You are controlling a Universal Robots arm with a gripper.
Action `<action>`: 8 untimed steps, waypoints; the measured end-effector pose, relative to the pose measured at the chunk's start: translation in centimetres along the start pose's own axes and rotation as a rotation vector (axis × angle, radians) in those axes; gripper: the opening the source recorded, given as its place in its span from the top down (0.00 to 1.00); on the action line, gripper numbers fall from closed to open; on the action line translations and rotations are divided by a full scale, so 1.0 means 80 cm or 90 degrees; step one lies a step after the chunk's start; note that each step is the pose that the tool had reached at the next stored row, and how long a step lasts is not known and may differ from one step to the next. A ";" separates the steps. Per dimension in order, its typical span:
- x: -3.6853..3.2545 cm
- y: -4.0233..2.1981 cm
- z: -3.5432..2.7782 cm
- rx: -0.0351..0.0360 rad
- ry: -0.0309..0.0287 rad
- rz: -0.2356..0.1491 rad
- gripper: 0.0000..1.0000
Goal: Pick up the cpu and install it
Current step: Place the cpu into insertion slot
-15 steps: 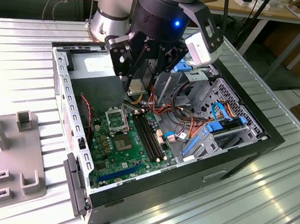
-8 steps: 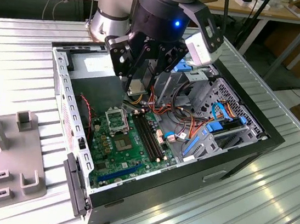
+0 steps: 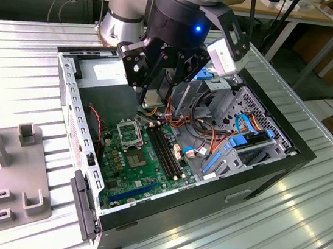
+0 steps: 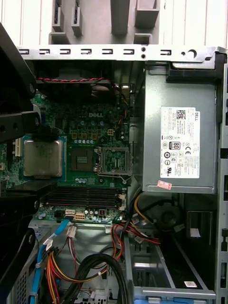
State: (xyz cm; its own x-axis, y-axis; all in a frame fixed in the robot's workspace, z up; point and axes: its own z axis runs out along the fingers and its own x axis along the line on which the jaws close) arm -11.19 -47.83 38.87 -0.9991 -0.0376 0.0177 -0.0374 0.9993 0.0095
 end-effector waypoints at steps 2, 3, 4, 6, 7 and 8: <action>0.0001 -0.0003 0.0003 0.0000 0.0000 0.000 0.53; 0.0000 -0.0004 0.0004 0.0000 0.0000 0.000 0.53; 0.0000 -0.0007 0.0008 0.0001 0.0000 0.000 0.53; 0.0001 -0.0009 0.0013 0.0000 0.0000 0.000 0.53; 0.0000 -0.0010 0.0016 0.0000 0.0000 0.000 0.53; 0.0000 -0.0010 0.0017 0.0001 0.0001 0.000 0.53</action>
State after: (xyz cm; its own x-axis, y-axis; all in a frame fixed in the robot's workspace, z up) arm -11.19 -47.91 38.73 -0.9991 -0.0376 0.0178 -0.0375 0.9993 0.0093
